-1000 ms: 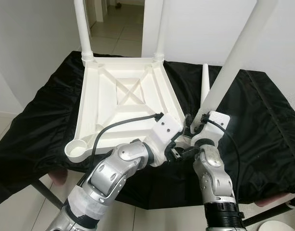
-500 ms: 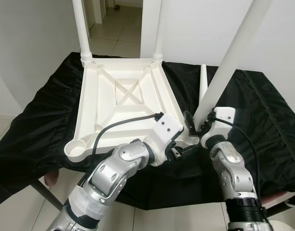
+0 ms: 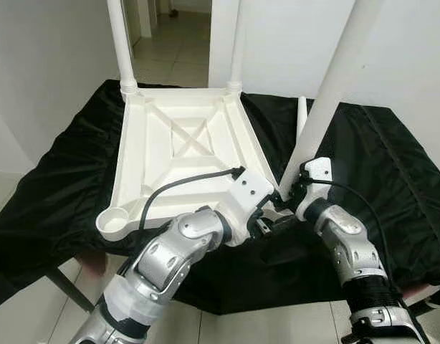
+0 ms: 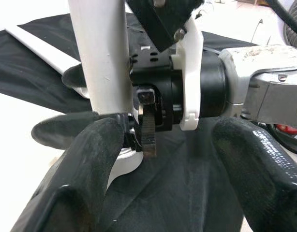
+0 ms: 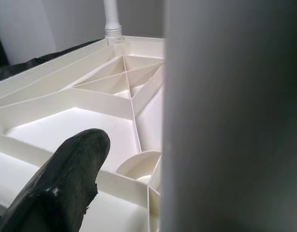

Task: Building children table

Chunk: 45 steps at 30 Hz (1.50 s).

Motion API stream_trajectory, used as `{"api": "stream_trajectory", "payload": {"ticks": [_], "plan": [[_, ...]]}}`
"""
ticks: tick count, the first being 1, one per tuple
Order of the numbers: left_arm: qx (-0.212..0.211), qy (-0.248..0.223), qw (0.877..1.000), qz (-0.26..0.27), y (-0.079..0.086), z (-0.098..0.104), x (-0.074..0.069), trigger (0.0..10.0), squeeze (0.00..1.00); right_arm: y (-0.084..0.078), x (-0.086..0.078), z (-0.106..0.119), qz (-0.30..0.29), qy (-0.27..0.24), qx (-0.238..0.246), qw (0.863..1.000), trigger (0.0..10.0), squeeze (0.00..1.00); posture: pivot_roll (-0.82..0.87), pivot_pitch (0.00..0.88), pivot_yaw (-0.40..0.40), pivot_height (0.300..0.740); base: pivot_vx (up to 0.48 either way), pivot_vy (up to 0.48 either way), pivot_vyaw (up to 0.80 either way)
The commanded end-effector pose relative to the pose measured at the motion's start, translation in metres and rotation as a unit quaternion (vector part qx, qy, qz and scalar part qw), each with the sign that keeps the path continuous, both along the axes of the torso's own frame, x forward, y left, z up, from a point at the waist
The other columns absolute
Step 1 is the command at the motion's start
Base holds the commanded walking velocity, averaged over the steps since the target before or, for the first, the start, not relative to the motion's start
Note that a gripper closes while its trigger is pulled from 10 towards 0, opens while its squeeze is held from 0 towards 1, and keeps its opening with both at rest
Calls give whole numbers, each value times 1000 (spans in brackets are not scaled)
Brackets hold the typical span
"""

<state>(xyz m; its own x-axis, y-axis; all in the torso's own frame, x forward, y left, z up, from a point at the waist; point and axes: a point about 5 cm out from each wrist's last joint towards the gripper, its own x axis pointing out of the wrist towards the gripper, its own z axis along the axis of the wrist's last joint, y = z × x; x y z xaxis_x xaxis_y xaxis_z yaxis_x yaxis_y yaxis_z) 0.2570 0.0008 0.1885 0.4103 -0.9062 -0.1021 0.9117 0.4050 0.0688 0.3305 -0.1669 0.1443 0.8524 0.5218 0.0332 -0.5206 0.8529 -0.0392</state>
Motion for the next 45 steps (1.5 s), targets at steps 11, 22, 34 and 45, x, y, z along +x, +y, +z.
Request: {"api": "stream_trajectory", "payload": {"ticks": [11,22,34,45], "plan": [[7,-8,1000,1,0,1,1,10000,0,-19,0,-18,23,42,-26,998,0,0,30,0,-24,740,0,0,0],[10,-8,1000,-1,1,1,1,10000,0,-22,3,-22,8,47,-16,999,10000,0,26,0,-13,740,0,0,0],[11,-8,1000,1,3,0,1,10000,0,-5,9,-16,-159,61,36,985,10000,0,25,3,-17,740,0,0,0],[11,-7,1000,7,5,-1,3,10000,0,16,-8,-20,-382,72,93,917,10000,0,22,3,-16,740,0,0,0]]}}
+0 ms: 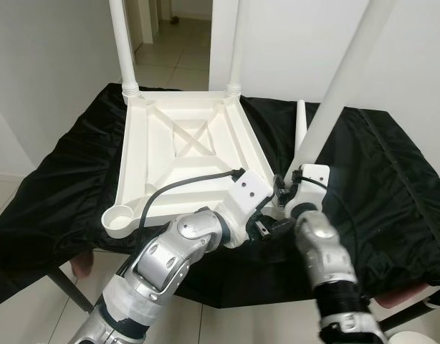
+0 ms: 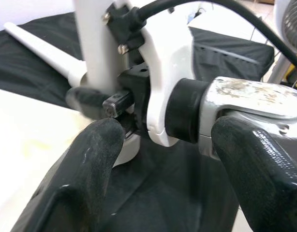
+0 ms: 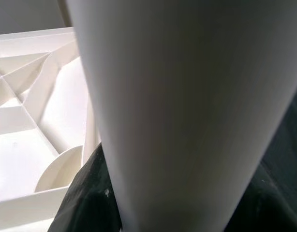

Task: Building children table

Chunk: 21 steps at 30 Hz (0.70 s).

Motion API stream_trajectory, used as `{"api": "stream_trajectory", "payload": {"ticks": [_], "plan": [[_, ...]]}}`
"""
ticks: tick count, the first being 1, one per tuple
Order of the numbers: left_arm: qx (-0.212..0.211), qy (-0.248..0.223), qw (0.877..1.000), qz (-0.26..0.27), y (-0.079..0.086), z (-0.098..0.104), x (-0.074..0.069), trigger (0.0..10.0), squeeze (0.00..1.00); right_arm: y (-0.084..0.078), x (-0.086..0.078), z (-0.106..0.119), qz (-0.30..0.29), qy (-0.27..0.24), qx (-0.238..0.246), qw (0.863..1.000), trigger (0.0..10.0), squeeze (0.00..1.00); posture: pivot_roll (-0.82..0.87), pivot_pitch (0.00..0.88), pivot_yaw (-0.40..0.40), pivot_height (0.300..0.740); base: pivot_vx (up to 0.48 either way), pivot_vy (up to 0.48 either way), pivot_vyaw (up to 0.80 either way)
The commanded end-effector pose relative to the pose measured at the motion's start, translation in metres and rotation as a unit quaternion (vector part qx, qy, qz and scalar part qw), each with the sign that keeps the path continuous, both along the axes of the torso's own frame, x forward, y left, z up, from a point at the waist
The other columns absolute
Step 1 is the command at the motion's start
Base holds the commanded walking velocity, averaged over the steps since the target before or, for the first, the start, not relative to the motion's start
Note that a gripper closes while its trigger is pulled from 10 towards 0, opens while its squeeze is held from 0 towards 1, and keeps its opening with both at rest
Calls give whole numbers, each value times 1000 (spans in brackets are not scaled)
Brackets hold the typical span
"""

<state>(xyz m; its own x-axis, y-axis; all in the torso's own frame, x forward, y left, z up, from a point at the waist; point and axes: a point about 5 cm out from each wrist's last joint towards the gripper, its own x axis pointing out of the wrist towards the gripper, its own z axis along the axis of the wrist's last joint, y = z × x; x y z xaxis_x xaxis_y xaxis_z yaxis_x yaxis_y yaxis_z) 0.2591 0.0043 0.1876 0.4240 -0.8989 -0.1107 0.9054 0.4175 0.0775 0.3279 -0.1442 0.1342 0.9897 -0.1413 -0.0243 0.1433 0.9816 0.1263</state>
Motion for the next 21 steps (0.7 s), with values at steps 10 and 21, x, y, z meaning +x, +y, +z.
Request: {"api": "stream_trajectory", "payload": {"ticks": [10,21], "plan": [[9,-3,1000,9,6,-1,5,10000,0,8,-10,6,-68,-9,29,997,10000,0,13,4,-6,740,0,0,0],[9,-6,1000,13,7,0,6,10000,0,5,-12,14,-34,-34,-15,999,10000,1000,17,7,-13,740,0,0,0]]}}
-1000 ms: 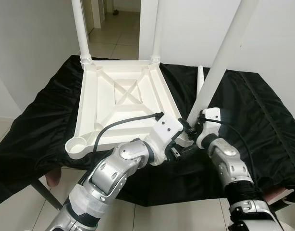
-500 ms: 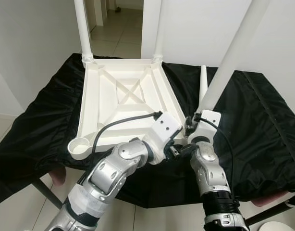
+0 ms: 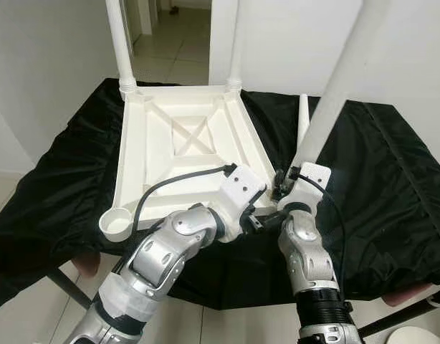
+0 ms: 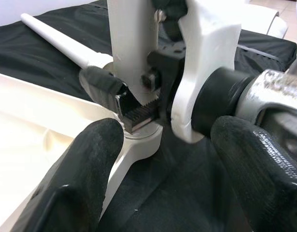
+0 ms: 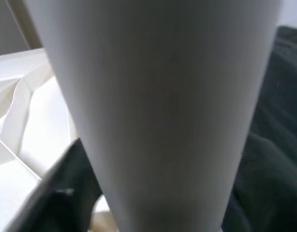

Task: Building children table

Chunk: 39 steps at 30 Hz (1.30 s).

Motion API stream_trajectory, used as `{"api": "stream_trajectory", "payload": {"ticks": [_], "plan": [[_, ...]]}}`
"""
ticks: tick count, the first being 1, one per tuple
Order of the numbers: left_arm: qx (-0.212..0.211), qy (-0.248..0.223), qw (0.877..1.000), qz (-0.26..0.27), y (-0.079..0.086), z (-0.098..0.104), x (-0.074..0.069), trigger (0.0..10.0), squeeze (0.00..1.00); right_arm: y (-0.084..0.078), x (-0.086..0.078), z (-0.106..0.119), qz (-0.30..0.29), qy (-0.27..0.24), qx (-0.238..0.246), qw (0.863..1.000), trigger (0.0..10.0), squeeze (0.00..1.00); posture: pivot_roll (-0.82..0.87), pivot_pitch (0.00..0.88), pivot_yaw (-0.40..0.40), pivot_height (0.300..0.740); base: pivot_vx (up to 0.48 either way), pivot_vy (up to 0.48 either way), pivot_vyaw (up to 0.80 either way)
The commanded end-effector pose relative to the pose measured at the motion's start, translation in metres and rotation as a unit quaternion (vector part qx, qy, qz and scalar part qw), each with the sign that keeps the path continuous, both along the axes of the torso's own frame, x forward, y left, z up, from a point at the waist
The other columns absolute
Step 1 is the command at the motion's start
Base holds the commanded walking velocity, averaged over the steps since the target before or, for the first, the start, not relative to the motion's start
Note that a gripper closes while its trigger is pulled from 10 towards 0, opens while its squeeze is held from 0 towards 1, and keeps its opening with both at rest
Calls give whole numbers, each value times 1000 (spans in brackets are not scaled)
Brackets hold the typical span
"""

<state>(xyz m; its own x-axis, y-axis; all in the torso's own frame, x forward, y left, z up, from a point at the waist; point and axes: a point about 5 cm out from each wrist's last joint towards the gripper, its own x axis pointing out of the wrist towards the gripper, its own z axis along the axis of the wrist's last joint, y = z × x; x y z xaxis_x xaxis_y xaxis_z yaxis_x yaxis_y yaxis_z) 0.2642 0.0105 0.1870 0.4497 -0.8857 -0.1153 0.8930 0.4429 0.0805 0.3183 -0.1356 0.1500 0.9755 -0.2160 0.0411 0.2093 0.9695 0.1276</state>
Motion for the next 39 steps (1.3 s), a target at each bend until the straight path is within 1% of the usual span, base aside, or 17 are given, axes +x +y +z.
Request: {"api": "stream_trajectory", "payload": {"ticks": [1,6,7,8,9,11,18,21,24,26,28,31,35,36,37,38,39], "plan": [[7,-5,1000,0,1,0,1,10000,0,-7,-3,-1,12,-3,-18,1000,10000,1000,17,7,-13,740,0,0,0],[7,-5,1000,1,1,-1,0,10000,0,-14,-2,-1,49,-2,-42,998,10000,1000,19,8,-16,740,0,0,0],[6,-5,1000,0,0,-1,0,10000,0,-17,-1,-1,70,3,-46,996,10000,0,19,8,-16,740,0,0,0],[6,-5,1000,0,0,-1,0,10000,0,-19,0,-1,105,6,-50,993,10000,0,19,9,-14,740,0,0,0],[6,-5,1000,0,0,-1,0,10000,0,-19,0,-1,105,6,-50,993,10000,0,19,9,-14,740,0,0,0],[7,-5,1000,-2,0,-1,-1,10000,0,-24,1,0,151,5,-58,987,10000,0,19,9,-14,740,0,0,0],[9,-4,1000,-5,0,-1,-2,10000,0,-31,2,4,212,-12,-95,973,10000,0,22,8,-9,740,0,0,0],[10,-4,1000,-9,-2,-2,-3,10000,0,-35,3,4,277,-14,-121,953,10000,0,20,0,-5,740,0,0,0],[10,-4,1000,-9,-2,-2,-3,10000,0,-35,3,4,277,-14,-121,953,10000,0,20,0,-5,740,0,0,0],[9,-4,1000,-11,-4,-2,-4,10000,0,-40,5,2,315,-8,-132,940,10000,0,16,0,-3,740,0,0,0],[9,-4,1000,-11,-4,-2,-4,10000,0,-40,5,2,315,-8,-132,940,10000,0,16,0,-3,740,0,0,0],[8,-7,1000,-14,-6,-1,-3,10000,0,-49,11,-1,356,10,-158,921,10000,0,18,0,-3,740,0,0,0],[8,-8,1000,-14,-6,0,-2,10000,0,-50,11,-1,366,14,-161,916,10000,0,17,0,-3,740,0,0,0],[8,-9,1000,-13,-6,0,-1,10000,0,-52,13,-2,374,20,-167,912,4980,0,16,0,-4,740,0,0,0],[8,-9,1000,-13,-6,0,-1,10000,0,-52,13,-2,374,20,-167,912,4980,0,16,0,-4,740,0,0,0],[8,-10,1000,-13,-6,1,-1,10000,0,-54,14,-3,379,27,-169,909,4157,0,16,0,-4,740,0,0,0],[8,-10,1000,-13,-6,1,-1,10000,0,-54,14,-3,379,27,-169,909,4157,0,16,0,-4,740,0,0,0]]}}
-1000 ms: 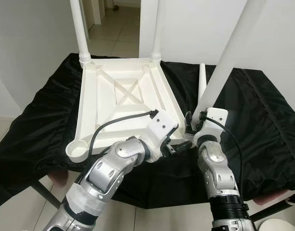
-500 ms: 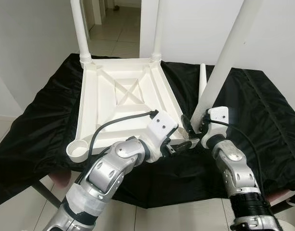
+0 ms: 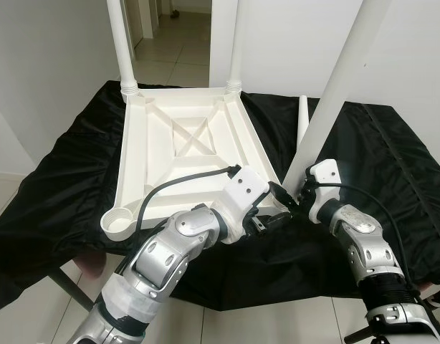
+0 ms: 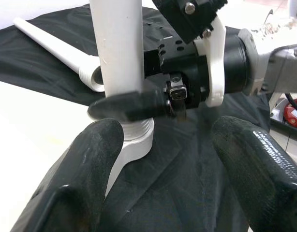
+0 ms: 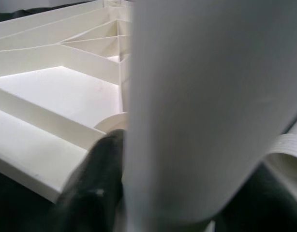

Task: Building children table

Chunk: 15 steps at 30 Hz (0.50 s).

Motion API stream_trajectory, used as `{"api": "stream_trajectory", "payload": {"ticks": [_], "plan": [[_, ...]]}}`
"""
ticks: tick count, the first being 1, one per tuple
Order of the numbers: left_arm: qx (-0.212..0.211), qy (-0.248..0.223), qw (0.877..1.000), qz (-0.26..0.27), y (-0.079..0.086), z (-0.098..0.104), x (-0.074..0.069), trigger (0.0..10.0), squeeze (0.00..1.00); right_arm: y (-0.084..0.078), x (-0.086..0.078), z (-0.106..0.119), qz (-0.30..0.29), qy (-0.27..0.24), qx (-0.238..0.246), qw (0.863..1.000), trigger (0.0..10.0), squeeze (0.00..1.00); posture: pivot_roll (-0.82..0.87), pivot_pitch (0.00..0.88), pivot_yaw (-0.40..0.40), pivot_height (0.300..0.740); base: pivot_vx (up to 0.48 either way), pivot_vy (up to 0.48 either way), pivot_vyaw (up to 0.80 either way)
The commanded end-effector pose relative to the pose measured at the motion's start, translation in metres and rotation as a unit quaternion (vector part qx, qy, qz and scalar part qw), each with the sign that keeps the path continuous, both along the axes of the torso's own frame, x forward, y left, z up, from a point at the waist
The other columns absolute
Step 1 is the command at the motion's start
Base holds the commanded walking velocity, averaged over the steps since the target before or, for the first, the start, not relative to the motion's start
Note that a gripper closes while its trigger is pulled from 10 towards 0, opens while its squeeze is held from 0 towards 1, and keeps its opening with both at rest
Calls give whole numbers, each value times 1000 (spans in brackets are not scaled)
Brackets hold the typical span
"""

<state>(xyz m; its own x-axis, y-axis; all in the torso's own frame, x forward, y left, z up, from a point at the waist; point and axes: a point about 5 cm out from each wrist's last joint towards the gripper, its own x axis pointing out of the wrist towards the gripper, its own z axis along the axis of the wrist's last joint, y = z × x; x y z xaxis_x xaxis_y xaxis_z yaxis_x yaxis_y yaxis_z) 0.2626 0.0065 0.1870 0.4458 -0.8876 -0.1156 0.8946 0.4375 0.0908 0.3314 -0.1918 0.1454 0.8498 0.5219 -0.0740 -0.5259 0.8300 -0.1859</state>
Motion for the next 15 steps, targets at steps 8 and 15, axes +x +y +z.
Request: {"api": "stream_trajectory", "payload": {"ticks": [8,15], "plan": [[6,-9,1000,-9,-1,2,2,10000,0,-10,4,-6,24,20,-10,999,0,0,19,0,-10,740,0,0,0],[6,-9,1000,-7,-1,2,2,10000,0,-9,3,-11,20,37,20,999,10000,0,19,0,-13,740,0,0,0]]}}
